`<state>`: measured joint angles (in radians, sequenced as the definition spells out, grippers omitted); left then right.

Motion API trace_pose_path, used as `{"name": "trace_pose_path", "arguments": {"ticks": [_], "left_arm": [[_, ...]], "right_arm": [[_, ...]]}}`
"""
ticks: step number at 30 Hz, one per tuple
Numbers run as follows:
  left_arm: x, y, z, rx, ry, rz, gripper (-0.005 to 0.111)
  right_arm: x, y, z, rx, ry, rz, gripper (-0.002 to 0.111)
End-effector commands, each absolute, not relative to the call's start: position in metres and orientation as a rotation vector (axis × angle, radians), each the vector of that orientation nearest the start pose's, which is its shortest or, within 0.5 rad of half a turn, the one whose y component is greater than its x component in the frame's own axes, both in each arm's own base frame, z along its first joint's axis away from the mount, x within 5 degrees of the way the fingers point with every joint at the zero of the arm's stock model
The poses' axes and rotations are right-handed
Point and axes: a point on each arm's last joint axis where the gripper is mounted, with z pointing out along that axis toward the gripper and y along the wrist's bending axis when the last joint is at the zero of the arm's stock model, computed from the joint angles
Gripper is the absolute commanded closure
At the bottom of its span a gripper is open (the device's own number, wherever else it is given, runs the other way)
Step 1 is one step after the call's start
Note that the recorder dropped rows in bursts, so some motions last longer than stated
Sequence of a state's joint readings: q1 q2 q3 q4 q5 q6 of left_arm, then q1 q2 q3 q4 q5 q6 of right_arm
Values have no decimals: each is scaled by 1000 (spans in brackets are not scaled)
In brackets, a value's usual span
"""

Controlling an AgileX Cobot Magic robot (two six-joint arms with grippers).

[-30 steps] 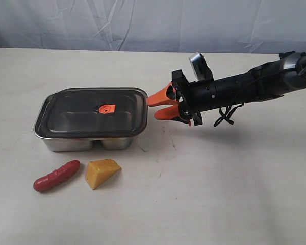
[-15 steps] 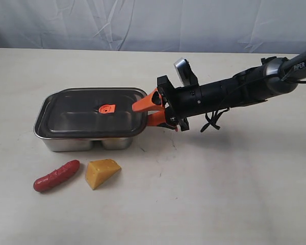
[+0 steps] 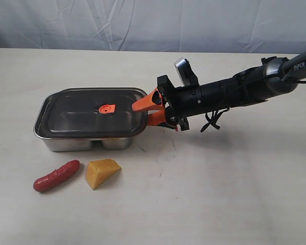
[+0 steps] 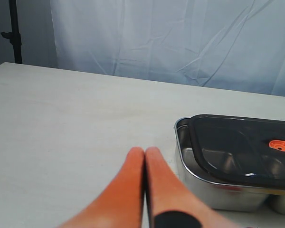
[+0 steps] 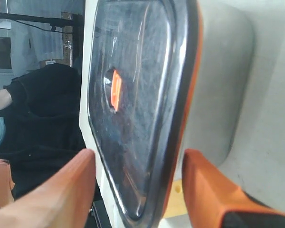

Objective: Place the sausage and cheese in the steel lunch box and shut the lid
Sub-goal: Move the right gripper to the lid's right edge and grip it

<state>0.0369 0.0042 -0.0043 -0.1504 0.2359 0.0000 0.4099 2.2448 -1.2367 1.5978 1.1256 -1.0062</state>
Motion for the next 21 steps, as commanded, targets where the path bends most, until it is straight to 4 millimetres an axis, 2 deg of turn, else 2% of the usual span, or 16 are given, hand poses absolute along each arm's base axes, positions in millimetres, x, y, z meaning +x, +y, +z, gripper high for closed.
{"name": "trace_pose_path", "arguments": {"ticks": [1, 21], "left_arm": [[56, -1, 192, -137, 1711, -113, 106], [56, -1, 192, -137, 1711, -113, 106]], "right_arm": [[337, 236, 106, -309, 2516, 1823, 55], [331, 236, 109, -389, 2504, 1890, 55]]}}
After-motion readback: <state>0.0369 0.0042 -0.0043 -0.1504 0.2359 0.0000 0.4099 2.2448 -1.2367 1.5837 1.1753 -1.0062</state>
